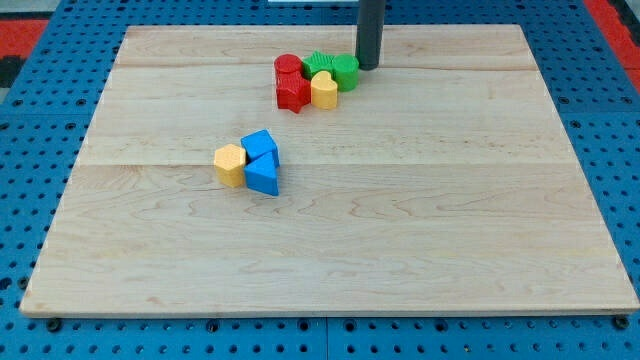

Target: Move the blue triangle diagonally to the yellow hexagon

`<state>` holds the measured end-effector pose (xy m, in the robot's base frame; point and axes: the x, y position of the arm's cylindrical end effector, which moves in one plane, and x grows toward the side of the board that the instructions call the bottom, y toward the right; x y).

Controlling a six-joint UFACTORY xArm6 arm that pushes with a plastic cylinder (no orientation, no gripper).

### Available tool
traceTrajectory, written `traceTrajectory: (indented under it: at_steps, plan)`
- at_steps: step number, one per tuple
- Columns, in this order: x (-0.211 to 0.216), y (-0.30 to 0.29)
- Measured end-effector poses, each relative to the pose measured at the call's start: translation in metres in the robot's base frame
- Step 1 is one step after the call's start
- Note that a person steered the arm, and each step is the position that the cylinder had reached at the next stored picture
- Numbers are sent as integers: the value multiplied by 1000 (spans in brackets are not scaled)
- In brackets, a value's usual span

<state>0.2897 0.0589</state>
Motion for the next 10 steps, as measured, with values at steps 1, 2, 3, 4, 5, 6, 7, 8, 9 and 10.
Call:
traceTrajectory:
  at_steps: [1, 2, 3, 4, 5, 6, 7, 8, 9, 10]
  plan:
    - [25, 4]
    - [26, 25]
    - [36, 53]
    - [74, 54]
    - [133, 35]
    - [184, 9]
    - [193, -47]
    - [193, -112]
    - [194, -146]
    - [194, -168]
